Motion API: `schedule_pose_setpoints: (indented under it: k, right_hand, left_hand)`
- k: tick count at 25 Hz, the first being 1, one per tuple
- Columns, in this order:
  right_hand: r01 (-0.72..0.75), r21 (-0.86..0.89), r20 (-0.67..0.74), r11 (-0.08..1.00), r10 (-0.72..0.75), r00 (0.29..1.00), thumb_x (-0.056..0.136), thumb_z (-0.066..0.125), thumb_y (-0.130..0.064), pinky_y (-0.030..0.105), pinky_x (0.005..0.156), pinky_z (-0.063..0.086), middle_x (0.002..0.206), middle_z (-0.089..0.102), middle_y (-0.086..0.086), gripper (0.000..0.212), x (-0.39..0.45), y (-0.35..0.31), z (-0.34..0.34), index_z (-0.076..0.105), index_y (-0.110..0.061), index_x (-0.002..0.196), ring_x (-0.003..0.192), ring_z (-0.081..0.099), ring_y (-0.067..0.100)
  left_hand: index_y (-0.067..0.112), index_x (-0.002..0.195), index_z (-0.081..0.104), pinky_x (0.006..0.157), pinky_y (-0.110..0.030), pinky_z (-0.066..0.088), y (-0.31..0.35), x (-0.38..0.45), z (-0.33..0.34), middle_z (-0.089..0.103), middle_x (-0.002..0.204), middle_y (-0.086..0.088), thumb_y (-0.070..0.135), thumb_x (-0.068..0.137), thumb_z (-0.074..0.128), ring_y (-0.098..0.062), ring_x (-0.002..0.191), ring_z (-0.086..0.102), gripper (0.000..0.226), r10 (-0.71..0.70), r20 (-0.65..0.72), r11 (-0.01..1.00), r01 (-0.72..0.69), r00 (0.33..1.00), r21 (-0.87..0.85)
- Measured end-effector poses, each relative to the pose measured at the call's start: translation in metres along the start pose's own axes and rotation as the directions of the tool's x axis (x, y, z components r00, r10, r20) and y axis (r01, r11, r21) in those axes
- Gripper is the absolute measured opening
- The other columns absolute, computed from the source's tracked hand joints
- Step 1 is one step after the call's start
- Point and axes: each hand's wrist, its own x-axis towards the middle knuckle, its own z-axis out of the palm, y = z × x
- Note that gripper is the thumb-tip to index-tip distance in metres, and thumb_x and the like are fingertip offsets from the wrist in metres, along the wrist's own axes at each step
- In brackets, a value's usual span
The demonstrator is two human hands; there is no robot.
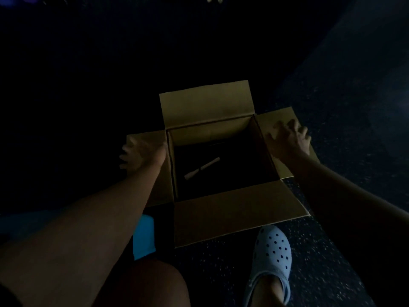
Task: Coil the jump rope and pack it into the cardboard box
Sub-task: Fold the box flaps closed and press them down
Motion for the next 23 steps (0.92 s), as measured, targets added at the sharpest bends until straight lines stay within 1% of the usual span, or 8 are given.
schedule_pose_setpoints:
  k: [3,6,11,15,17,19,21,23]
  right_hand:
    - [-0.169,-0.010,0.069,0.986,0.169,0.983,0.094,0.050,-0.063,0.062,0.112,0.031,0.163,0.021,0.025,0.080,0.011,0.031,0.011,0.025,-0.021,0.157,0.142,0.029,0.054]
    - [-0.247,0.037,0.132,0.968,0.240,0.962,0.090,0.051,-0.070,0.060,0.111,0.033,0.157,0.029,0.029,0.092,0.012,0.041,0.017,0.017,-0.021,0.159,0.138,0.036,0.052]
    - [-0.214,0.059,-0.105,0.975,0.219,0.970,0.093,0.054,-0.059,0.057,0.104,0.036,0.148,0.038,0.027,0.080,-0.004,0.022,0.002,0.027,-0.016,0.154,0.132,0.041,0.048]
    - [-0.058,0.012,-0.228,0.998,0.059,0.972,0.093,0.056,-0.055,0.052,0.097,0.044,0.148,0.039,0.025,0.087,-0.031,-0.022,-0.012,0.015,-0.014,0.159,0.124,0.050,0.044]
    - [0.060,0.042,-0.238,0.997,-0.048,0.970,0.095,0.054,-0.052,0.052,0.095,0.049,0.147,0.043,0.021,0.090,-0.045,-0.052,-0.009,0.007,-0.014,0.161,0.122,0.054,0.041]
    - [0.083,0.054,-0.191,0.995,-0.071,0.979,0.095,0.053,-0.052,0.052,0.096,0.050,0.149,0.042,0.018,0.090,-0.054,-0.077,0.003,0.007,-0.012,0.162,0.126,0.052,0.040]
    - [0.064,0.036,-0.099,0.997,-0.060,0.993,0.095,0.053,-0.054,0.052,0.098,0.047,0.151,0.038,0.017,0.085,-0.058,-0.092,0.018,0.015,-0.013,0.160,0.131,0.045,0.041]
    - [0.082,0.032,-0.025,0.996,-0.082,0.996,0.094,0.051,-0.057,0.056,0.104,0.040,0.153,0.034,0.016,0.081,-0.056,-0.098,0.038,0.020,-0.016,0.157,0.137,0.037,0.044]
  left_hand:
    - [0.017,0.158,0.019,0.114,-0.062,0.031,-0.013,0.012,0.002,0.031,0.157,-0.024,0.069,0.075,0.072,-0.049,0.141,0.033,0.112,-0.115,0.039,0.993,0.116,0.993,-0.015]
    - [0.014,0.157,0.021,0.110,-0.059,0.037,-0.017,0.014,0.005,0.033,0.155,-0.024,0.063,0.075,0.076,-0.047,0.139,0.036,0.110,-0.131,0.015,0.991,0.131,0.991,-0.038]
    - [0.014,0.148,0.033,0.106,-0.054,0.036,0.006,-0.013,-0.009,0.043,0.144,-0.019,0.048,0.081,0.072,-0.042,0.131,0.044,0.084,-0.029,-0.231,0.999,0.039,0.973,0.037]
    - [0.014,0.147,0.034,0.104,-0.051,0.039,0.044,-0.055,-0.023,0.046,0.143,-0.018,0.039,0.085,0.069,-0.040,0.129,0.050,0.075,0.104,-0.247,0.994,-0.093,0.964,0.053]
    - [0.014,0.143,0.037,0.099,-0.050,0.044,0.061,-0.080,-0.018,0.049,0.142,-0.017,0.032,0.087,0.066,-0.040,0.125,0.054,0.066,0.238,-0.181,0.970,-0.225,0.954,0.090]
    - [0.015,0.146,0.036,0.102,-0.049,0.042,0.073,-0.100,-0.002,0.042,0.150,-0.016,0.036,0.093,0.062,-0.039,0.132,0.047,0.063,0.369,0.025,0.917,-0.369,0.929,0.149]
    - [0.015,0.150,0.034,0.111,-0.050,0.033,0.077,-0.104,0.018,0.029,0.161,-0.014,0.044,0.096,0.057,-0.038,0.145,0.032,0.065,0.448,0.273,0.841,-0.505,0.851,0.194]
    - [0.016,0.156,0.029,0.119,-0.051,0.026,0.070,-0.091,0.035,0.019,0.168,-0.009,0.047,0.099,0.051,-0.036,0.152,0.021,0.068,0.478,0.409,0.777,-0.591,0.777,0.216]
